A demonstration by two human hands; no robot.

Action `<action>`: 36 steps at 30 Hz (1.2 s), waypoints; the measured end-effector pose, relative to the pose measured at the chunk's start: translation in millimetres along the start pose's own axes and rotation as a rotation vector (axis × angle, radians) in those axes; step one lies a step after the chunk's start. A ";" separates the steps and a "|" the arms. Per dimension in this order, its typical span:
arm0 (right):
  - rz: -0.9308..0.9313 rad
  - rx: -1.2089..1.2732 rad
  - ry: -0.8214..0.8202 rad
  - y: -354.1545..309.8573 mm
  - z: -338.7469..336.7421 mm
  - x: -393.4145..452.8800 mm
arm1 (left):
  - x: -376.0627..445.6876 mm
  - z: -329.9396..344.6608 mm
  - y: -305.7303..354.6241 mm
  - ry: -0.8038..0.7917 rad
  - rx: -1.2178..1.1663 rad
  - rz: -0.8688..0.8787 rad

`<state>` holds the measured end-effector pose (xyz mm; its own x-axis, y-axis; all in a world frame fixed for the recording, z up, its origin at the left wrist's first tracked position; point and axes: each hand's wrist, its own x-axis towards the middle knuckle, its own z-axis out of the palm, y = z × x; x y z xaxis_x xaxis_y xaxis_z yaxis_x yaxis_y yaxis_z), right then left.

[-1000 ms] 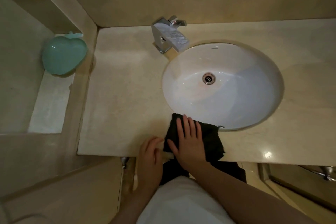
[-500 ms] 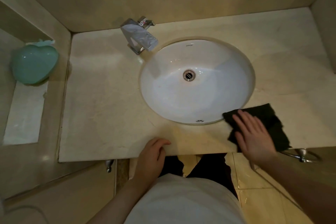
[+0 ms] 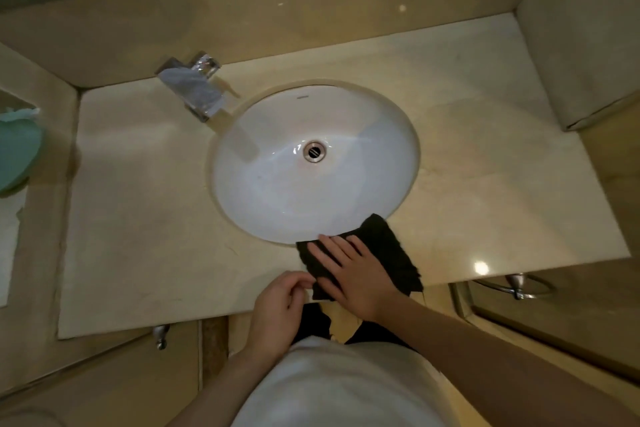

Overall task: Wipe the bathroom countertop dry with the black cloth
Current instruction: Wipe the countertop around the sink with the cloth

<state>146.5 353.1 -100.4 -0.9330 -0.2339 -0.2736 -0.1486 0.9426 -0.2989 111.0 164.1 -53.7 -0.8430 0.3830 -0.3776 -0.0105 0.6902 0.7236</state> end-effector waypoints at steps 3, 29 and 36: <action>-0.014 -0.003 0.024 47.1 -8.9 -22.4 | 2.1 21.1 23.4 0.022 -0.115 -0.087; 0.309 0.063 0.231 206.5 -50.9 -89.7 | 9.3 130.4 126.6 0.118 0.071 -0.085; -0.187 0.020 0.069 145.5 -32.6 -37.9 | 28.3 126.0 117.9 0.084 0.393 -0.202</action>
<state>149.5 506.8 -103.6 -0.9099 -0.3873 -0.1487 -0.3159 0.8791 -0.3568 153.7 333.6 -51.9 -0.8861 0.1769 -0.4285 0.0123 0.9329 0.3599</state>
